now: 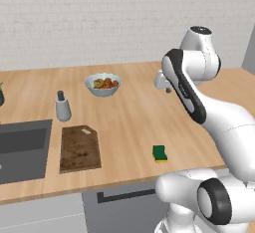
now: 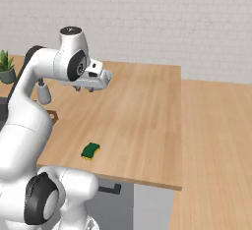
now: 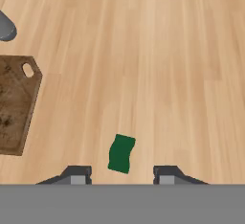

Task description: Pick up the sponge from the counter and clean the cutting board by briefly scrubbing or pressing down on the cutting board. Once finished, release the sponge.

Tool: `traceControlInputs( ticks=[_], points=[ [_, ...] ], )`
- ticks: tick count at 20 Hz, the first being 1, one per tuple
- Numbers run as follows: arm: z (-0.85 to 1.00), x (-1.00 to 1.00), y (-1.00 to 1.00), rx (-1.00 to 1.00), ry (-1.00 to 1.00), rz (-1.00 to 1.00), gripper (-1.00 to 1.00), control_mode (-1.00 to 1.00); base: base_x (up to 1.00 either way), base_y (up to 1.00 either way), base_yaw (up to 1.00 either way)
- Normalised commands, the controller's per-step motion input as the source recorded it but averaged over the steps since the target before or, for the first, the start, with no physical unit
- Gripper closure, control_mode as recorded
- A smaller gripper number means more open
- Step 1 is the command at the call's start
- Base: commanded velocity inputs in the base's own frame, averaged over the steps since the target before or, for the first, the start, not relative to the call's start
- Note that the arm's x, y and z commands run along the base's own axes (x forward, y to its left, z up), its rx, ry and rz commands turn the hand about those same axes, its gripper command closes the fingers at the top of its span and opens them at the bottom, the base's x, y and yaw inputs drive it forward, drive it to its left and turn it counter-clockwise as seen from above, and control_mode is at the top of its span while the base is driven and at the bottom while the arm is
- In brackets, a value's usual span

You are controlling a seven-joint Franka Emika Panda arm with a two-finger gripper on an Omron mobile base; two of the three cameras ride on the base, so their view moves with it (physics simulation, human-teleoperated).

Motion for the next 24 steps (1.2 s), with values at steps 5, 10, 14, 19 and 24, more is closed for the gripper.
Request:
traceControlInputs(
  ticks=[5, 10, 14, 19, 24],
  points=[
    [0.0, -0.39, 0.0, 0.0, -0.03, 0.0, -1.0, -1.0, 0.0, 0.0, 0.0],
    [-0.21, -0.63, 0.0, 0.0, -0.01, 0.0, -1.0, -1.0, 0.0, 0.0, 0.0],
    [-0.59, -0.2, 0.0, -0.01, 0.01, 0.0, -1.0, -1.0, 0.0, 0.0, 0.0],
    [-0.78, 0.07, 0.0, 0.0, 0.0, 0.0, -1.0, -1.0, 0.0, 0.0, 0.0],
    [-0.74, 0.24, 0.0, 0.0, 0.0, 0.0, -1.0, -1.0, 0.0, 0.0, 0.0]
  ],
)
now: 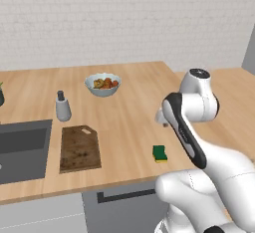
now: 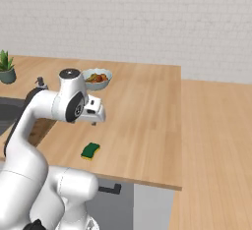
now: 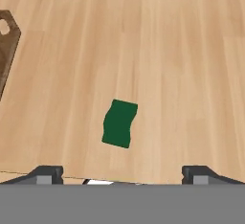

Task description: Pick up the sponge from the counter and clean the cutting board by briefly scrubbing or pressing down on the cutting board. Once finished, release the sponge.

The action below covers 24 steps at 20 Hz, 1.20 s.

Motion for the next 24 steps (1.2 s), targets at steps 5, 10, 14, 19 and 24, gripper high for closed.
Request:
traceControlInputs(
  ticks=[5, 10, 14, 19, 24],
  points=[
    [-0.6, 0.21, 0.01, -0.04, 0.05, 0.0, -1.0, -1.0, 0.0, 0.0, 0.0],
    [-0.36, 0.0, 0.08, -0.01, 0.16, -0.06, -1.0, -1.0, 0.0, 0.0, 0.0],
    [-0.26, -0.02, 0.01, 0.04, 0.02, -0.02, -1.0, -1.0, 0.0, 0.0, 0.0],
    [-0.43, 0.1, 0.0, 0.02, 0.0, 0.0, -1.0, -1.0, 0.0, 0.0, 0.0],
    [-0.37, 0.13, 0.08, 0.0, 0.02, 0.0, -1.0, -1.0, 0.0, 0.0, 0.0]
  ],
)
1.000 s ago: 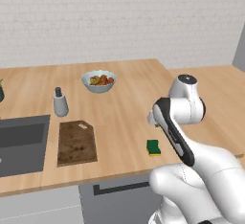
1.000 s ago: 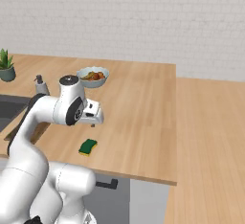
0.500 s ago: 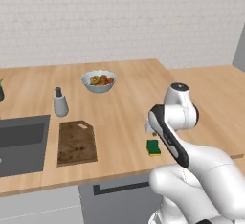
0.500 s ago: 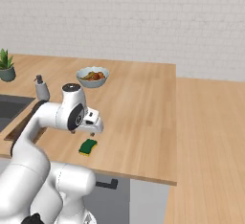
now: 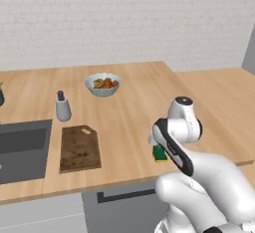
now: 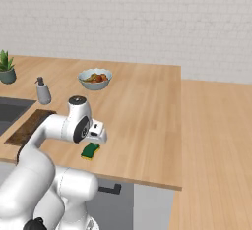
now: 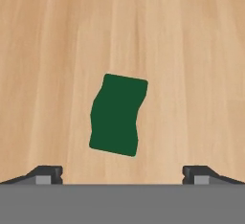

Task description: Pick up the sponge from the counter and clean the cutting board by briefly scrubbing or pressing down on the cutting board. Once finished, release the sponge.

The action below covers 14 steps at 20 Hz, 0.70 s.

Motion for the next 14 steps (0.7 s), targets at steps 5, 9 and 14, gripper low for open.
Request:
traceControlInputs(
  ticks=[5, 9, 14],
  points=[
    [-0.34, 0.22, 0.17, 0.0, 0.04, 0.0, -1.0, -1.0, 0.0, 0.0, 0.0],
    [-0.29, 0.11, 0.01, 0.0, 0.05, 0.0, -1.0, -1.0, 0.0, 0.0, 0.0],
    [-0.28, 0.03, 0.0, 0.0, 0.06, 0.0, -1.0, -1.0, 0.0, 0.0, 0.0]
  ],
)
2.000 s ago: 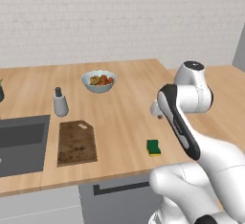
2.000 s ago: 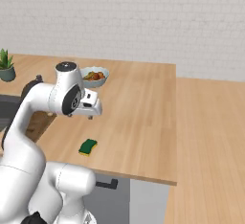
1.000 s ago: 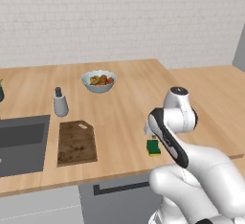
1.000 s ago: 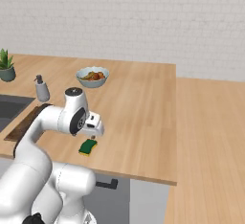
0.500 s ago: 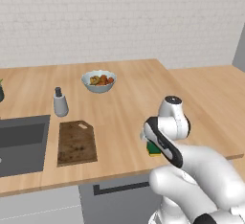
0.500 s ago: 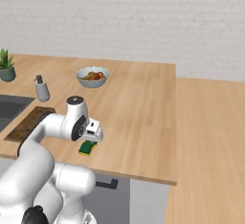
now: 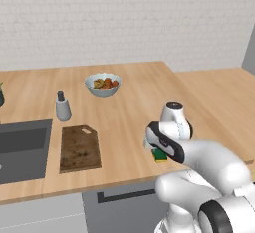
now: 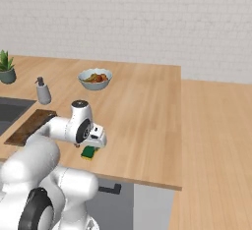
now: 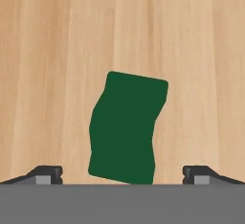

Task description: Pick up the sponge from the counter and clean the cutting board by briefly scrubbing or pressing down on the cutting board. Once finished, release the sponge.

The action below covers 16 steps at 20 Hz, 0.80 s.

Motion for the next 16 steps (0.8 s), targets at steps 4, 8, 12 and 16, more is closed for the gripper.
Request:
traceControlInputs(
  ticks=[4, 8, 12, 16],
  points=[
    [-0.35, 0.11, 0.0, 0.0, 0.05, 0.0, -1.0, -1.0, 0.0, 0.0, 0.0],
    [-0.28, 0.09, 0.0, 0.0, 0.01, 0.0, -1.0, -1.0, 0.0, 0.0, 0.0],
    [-0.25, 0.09, 0.0, 0.0, 0.0, 0.0, -1.0, -1.0, 0.0, 0.0, 0.0],
    [-0.29, 0.04, 0.0, 0.0, 0.0, 0.0, -1.0, -1.0, 0.0, 0.0, 0.0]
  ],
)
